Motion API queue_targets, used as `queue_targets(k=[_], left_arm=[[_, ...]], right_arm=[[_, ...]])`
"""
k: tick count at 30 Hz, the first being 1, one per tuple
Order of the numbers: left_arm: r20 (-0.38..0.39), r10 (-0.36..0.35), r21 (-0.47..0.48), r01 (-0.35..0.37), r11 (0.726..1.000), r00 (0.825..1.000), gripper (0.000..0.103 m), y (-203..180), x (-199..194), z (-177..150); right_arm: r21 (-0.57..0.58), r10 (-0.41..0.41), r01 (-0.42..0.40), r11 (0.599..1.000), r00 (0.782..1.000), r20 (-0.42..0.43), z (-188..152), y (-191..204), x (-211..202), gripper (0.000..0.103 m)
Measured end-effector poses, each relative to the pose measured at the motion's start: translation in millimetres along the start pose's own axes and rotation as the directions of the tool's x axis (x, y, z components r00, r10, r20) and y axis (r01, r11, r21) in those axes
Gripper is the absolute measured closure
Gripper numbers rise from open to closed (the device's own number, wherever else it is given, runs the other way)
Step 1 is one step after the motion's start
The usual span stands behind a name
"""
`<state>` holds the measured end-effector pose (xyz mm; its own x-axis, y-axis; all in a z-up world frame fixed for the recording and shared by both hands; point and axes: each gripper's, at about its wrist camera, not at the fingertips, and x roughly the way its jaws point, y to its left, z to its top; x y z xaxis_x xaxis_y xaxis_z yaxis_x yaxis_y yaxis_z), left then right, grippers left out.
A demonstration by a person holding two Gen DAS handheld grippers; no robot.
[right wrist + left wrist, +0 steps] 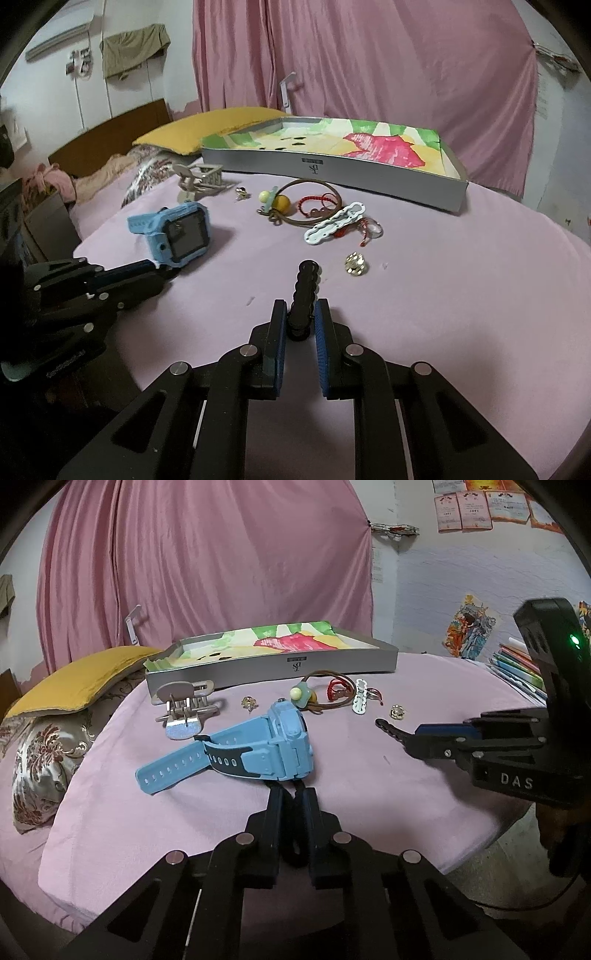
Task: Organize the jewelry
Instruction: 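Grasp the black hair tie with left tool while right tool grasps black beaded clip, then place hair tie in grey tray with left tool while right tool drops beaded clip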
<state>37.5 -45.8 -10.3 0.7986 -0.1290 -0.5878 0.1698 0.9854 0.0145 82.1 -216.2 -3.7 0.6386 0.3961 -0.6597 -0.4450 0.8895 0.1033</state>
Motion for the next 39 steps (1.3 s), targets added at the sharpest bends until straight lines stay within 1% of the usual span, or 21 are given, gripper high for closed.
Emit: queue_targets(k=[2, 5, 9, 12, 15, 19, 22, 25, 28, 30, 34, 37, 39], left_arm=[[0.005, -0.022, -0.011, 0.022, 1.000, 1.000, 0.093, 2, -3, -1], [0.024, -0.065, -0.028, 0.065, 0.997, 0.998, 0.094, 6, -10, -1], [0.041, -0.098, -0.022, 0.099, 0.995, 0.994, 0.094, 5, -17, -1], [0.066, -0.135, -0.021, 0.136, 0.990, 0.989, 0.094, 3, -23, 0], [0.102, -0.161, -0.015, 0.163, 0.986, 0.982, 0.094, 1, -30, 2], [0.134, -0.174, -0.003, 0.176, 0.984, 0.976, 0.094, -2, -34, 5], [0.174, -0.177, -0.005, 0.180, 0.984, 0.969, 0.094, -1, -38, 10], [0.223, -0.176, -0.014, 0.183, 0.983, 0.959, 0.094, 3, -42, 22], [0.281, -0.160, -0.006, 0.169, 0.986, 0.946, 0.094, 6, -42, 39], [0.322, -0.146, -0.004, 0.155, 0.988, 0.935, 0.094, 10, -39, 54], [0.375, -0.110, -0.005, 0.121, 0.993, 0.921, 0.094, 23, -29, 81], [0.401, -0.085, -0.001, 0.093, 0.996, 0.912, 0.094, 34, -18, 101], [0.418, -0.063, 0.004, 0.067, 0.998, 0.906, 0.094, 43, -8, 118]], right_arm=[[0.013, 0.001, -0.002, 1.000, 1.000, 0.025, -5, 3, -4, 0.090], [0.004, -0.019, 0.019, 1.000, 0.997, 0.073, -8, 9, -12, 0.090], [-0.003, -0.022, 0.023, 1.000, 0.993, 0.117, -7, 14, -20, 0.090], [0.000, -0.025, 0.026, 1.000, 0.989, 0.146, -6, 15, -25, 0.090], [0.002, -0.034, 0.035, 0.999, 0.985, 0.171, -5, 15, -30, 0.090], [0.009, -0.038, 0.037, 0.999, 0.979, 0.202, -4, 14, -36, 0.090], [0.006, -0.049, 0.049, 0.999, 0.967, 0.248, 3, 15, -44, 0.090], [0.007, -0.053, 0.053, 0.999, 0.950, 0.308, 17, 15, -53, 0.090], [0.007, -0.054, 0.056, 0.998, 0.927, 0.371, 38, 16, -58, 0.090], [0.002, -0.057, 0.061, 0.998, 0.914, 0.402, 51, 16, -58, 0.090], [-0.004, -0.068, 0.079, 0.997, 0.887, 0.456, 79, 15, -54, 0.090], [-0.012, -0.078, 0.096, 0.995, 0.870, 0.487, 103, 12, -49, 0.090], [-0.012, -0.083, 0.102, 0.995, 0.863, 0.498, 117, 11, -45, 0.090]])
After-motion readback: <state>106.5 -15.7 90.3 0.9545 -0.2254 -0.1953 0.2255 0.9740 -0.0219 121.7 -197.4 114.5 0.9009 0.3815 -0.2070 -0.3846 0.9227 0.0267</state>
